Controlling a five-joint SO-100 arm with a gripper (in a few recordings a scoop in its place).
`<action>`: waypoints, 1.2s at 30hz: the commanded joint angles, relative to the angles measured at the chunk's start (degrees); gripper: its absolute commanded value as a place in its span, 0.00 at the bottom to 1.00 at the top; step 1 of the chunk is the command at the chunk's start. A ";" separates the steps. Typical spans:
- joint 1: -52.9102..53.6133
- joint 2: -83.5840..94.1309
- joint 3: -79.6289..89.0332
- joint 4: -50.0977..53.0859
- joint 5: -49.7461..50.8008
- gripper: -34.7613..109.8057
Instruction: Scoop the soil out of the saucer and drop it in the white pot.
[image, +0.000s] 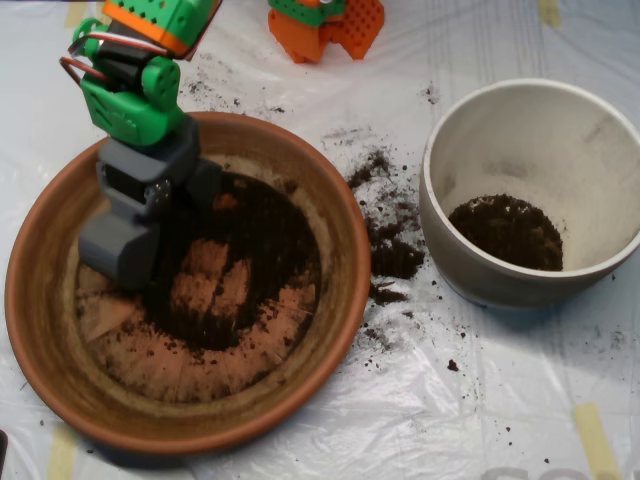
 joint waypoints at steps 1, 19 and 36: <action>-0.18 0.62 -6.50 1.05 -1.05 0.46; -2.37 9.58 1.49 0.44 -2.99 0.24; -11.95 23.20 -10.46 15.73 0.26 0.24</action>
